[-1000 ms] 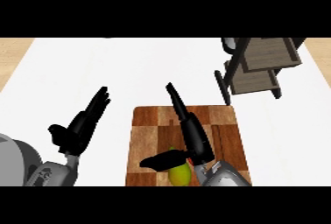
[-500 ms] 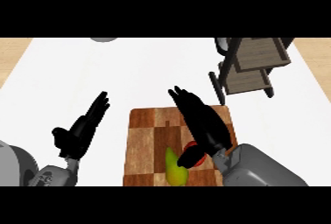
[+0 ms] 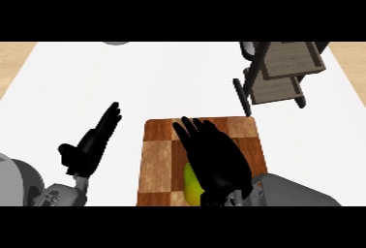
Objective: Pick the tomato from the cutting board and place it in the tiered basket
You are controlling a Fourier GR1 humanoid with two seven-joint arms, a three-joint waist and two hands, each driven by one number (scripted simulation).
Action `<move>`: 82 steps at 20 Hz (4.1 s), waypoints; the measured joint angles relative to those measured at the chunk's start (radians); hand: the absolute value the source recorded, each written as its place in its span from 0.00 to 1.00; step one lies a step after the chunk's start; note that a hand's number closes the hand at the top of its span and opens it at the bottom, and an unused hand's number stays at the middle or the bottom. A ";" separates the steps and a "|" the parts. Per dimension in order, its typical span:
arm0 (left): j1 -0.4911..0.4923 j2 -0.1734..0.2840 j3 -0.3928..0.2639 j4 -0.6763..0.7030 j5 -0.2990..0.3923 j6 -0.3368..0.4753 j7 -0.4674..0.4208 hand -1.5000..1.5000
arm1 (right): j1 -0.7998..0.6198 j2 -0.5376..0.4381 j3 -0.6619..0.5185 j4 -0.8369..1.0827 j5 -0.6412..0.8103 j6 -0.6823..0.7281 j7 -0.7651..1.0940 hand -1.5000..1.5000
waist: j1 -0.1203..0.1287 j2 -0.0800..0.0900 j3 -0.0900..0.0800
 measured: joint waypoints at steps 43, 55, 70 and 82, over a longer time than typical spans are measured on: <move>-0.002 -0.067 0.062 -0.010 -0.077 -0.065 0.013 0.50 | 0.393 0.095 -0.053 0.202 0.442 0.028 -0.083 0.00 | 0.018 0.014 0.004; -0.004 -0.109 0.097 -0.003 -0.124 -0.087 0.017 0.50 | 0.403 0.207 -0.142 0.342 0.584 -0.080 -0.304 1.00 | 0.019 0.012 0.004; 0.079 -0.072 0.179 -0.029 -0.112 -0.056 0.031 0.50 | 0.600 0.111 -0.679 0.132 0.749 -0.141 0.102 1.00 | -0.135 -0.028 -0.008; 0.069 -0.077 0.147 -0.038 -0.117 -0.092 0.028 0.50 | 0.368 0.143 -0.886 -0.313 1.016 -0.070 0.143 1.00 | -0.047 -0.015 -0.009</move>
